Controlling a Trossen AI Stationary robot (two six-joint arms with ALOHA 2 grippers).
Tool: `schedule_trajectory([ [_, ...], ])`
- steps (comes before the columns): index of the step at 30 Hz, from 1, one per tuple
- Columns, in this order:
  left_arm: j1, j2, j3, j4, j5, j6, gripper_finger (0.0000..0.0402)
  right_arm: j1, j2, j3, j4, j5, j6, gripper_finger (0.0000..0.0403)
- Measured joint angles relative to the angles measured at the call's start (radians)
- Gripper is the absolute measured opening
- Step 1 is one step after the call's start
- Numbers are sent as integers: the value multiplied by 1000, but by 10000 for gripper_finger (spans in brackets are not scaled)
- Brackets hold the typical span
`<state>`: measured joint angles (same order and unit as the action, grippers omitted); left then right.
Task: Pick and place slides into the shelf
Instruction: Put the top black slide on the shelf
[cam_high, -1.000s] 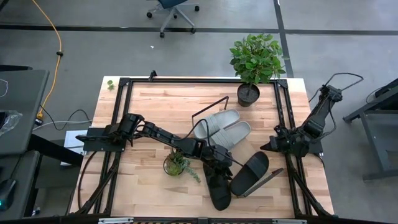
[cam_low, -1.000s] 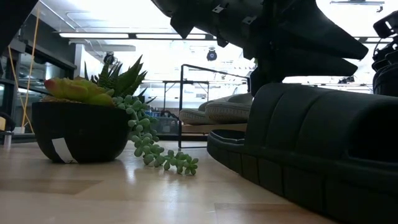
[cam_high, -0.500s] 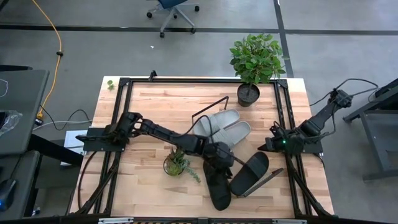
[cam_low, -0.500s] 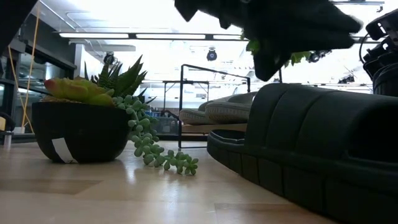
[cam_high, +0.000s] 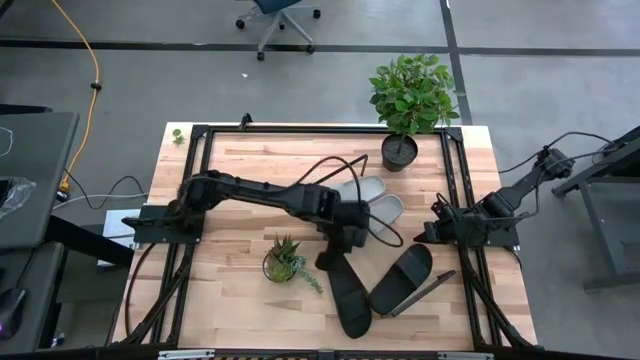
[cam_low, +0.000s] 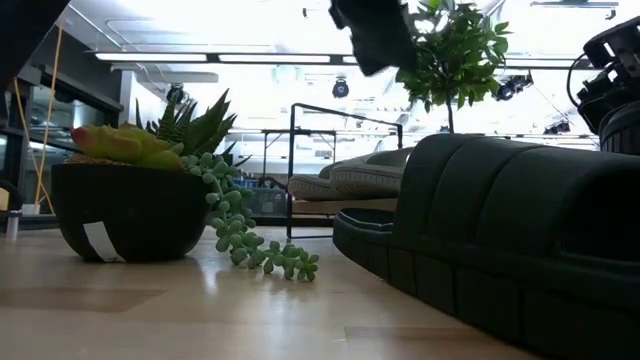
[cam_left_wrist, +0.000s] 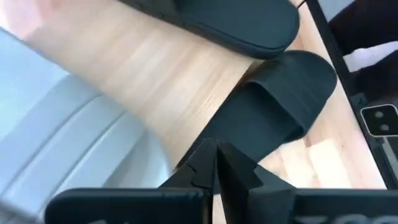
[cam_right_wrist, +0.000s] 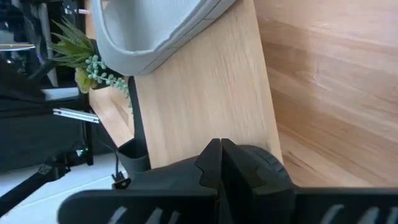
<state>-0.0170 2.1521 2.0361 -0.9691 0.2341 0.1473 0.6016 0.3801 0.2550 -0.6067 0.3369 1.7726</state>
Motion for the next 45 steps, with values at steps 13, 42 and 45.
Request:
schedule_trajectory([
  [13,5,-103,2,-109,-176,6,4,-77,85,0,48,-107,-71,0],
  [42,4,-112,1,-183,-202,17,1,-91,85,0,51,-224,-114,0],
  [45,4,-112,1,-183,-202,23,0,-91,85,0,50,-275,-117,0],
])
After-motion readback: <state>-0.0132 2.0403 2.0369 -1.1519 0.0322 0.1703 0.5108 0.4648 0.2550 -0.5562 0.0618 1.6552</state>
